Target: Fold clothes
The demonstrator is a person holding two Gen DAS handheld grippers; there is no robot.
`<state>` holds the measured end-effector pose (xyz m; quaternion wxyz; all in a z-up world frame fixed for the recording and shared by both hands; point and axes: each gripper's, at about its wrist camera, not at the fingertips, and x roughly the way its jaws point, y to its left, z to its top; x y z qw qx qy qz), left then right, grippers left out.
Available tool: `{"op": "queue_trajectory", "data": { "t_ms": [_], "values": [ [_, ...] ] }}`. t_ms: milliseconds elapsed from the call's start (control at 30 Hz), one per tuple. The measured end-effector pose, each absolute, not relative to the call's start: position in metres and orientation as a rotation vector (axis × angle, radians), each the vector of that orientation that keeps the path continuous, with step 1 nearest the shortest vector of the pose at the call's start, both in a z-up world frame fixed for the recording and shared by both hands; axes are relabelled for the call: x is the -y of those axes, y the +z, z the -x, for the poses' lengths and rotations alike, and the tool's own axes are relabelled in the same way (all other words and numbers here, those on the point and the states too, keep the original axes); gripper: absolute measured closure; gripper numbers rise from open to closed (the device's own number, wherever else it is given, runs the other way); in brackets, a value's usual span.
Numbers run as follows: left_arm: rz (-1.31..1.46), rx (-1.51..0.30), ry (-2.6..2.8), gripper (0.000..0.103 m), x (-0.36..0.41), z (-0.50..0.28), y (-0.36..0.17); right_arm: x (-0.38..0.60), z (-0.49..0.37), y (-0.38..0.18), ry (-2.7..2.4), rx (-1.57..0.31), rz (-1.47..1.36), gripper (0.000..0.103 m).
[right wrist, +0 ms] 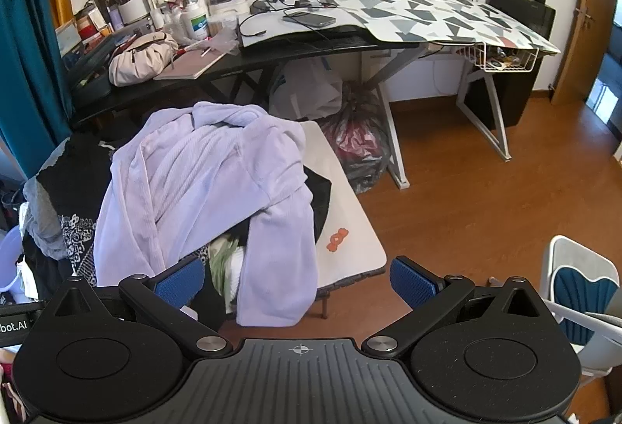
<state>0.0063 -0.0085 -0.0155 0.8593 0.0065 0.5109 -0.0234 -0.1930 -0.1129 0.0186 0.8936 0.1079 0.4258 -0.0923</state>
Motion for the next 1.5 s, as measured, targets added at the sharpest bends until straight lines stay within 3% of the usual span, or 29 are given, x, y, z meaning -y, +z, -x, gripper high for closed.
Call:
{"op": "queue_trajectory", "data": {
  "t_ms": [1500],
  "values": [
    [-0.085, -1.083, -0.058, 0.001, 0.037, -0.010, -0.016, 0.138, 0.191, 0.010, -0.209, -0.900, -0.278, 0.001]
  ]
}}
